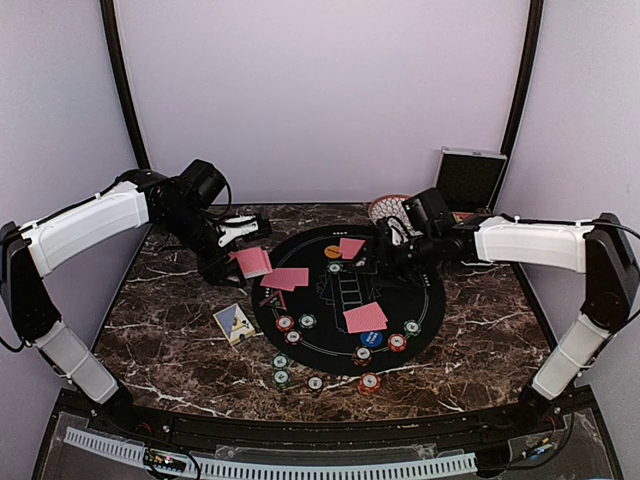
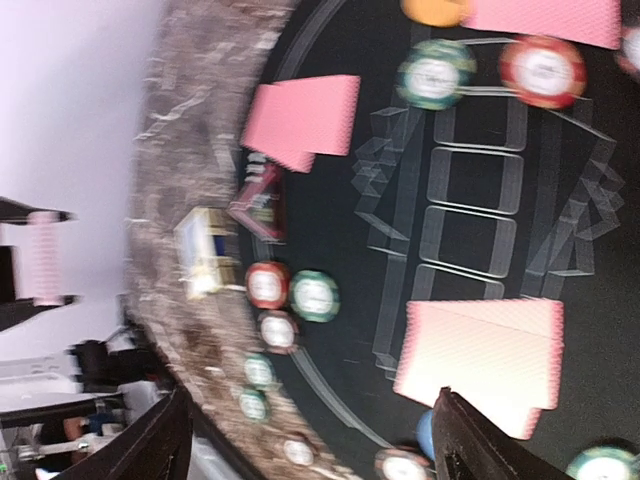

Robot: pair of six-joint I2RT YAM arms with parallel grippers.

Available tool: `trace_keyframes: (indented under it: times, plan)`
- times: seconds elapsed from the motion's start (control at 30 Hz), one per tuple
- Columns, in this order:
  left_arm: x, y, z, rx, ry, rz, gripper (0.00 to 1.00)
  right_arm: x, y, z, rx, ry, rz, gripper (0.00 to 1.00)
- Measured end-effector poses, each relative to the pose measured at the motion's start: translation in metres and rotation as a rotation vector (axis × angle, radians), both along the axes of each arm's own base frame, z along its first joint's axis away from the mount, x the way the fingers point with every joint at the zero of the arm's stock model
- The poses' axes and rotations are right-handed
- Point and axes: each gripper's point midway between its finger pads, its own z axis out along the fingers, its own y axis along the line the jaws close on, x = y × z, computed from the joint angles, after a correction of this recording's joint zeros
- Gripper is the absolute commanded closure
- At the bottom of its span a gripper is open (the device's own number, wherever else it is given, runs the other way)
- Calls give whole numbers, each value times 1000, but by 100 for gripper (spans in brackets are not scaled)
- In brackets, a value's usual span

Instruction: Distribute texas hold em gaming equipment

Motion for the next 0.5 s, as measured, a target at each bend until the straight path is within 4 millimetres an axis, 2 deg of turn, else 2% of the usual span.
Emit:
trace_keyframes:
  times: [0.13, 0.27, 0.33, 0.5]
  plan:
    - [0, 0, 0, -1, 0, 0, 100, -7, 48, 36, 170, -17, 72, 15]
    - [0, -1, 0, -3, 1, -1, 100, -9, 99, 62, 309, -18, 153, 15]
    - [0, -1, 0, -4, 1, -1, 100, -12, 120, 65, 349, -5, 185, 14]
    - [0, -1, 0, -5, 1, -1, 100, -18, 152, 58, 405, 57, 230, 14]
